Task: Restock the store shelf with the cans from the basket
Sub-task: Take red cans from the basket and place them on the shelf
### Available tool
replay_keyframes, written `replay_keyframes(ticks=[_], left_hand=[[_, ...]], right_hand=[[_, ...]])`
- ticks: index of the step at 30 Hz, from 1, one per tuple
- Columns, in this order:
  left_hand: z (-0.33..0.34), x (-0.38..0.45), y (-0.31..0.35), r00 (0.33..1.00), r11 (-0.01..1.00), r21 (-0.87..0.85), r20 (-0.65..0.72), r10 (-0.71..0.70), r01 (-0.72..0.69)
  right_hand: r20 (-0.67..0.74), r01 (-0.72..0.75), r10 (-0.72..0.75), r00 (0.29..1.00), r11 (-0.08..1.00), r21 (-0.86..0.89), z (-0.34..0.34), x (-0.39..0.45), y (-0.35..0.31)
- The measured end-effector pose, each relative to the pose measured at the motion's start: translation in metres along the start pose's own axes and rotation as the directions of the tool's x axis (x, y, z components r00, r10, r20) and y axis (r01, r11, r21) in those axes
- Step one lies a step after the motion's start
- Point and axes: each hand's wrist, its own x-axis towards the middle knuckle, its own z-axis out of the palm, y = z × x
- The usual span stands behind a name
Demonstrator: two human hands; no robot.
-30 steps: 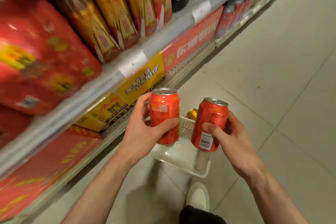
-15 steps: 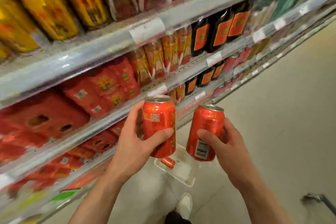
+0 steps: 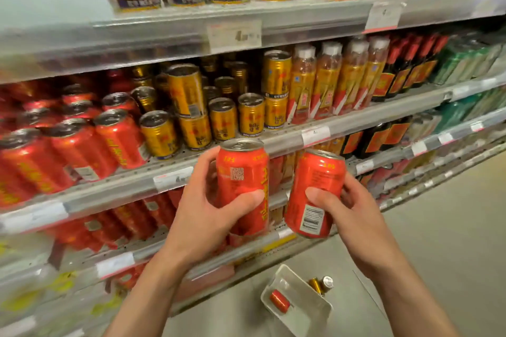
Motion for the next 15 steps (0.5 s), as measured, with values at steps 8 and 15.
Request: replay_keyframes(ticks=[8,15], left_hand=[[-0.13,-0.011,0.036,0.987,0.982,0.113,-0.036,0.154,-0.15],[-0.207,-0.002,0.075,0.962,0.954,0.178,-0.091,0.259,-0.24]], right_hand=[[0.026,0.14,-0.14,0.99,0.99,-0.017,0.119,-0.014,-0.054],[0.08,0.278,-0.273,0.959,0.958,-0.064,0.188,-0.004,-0.104]])
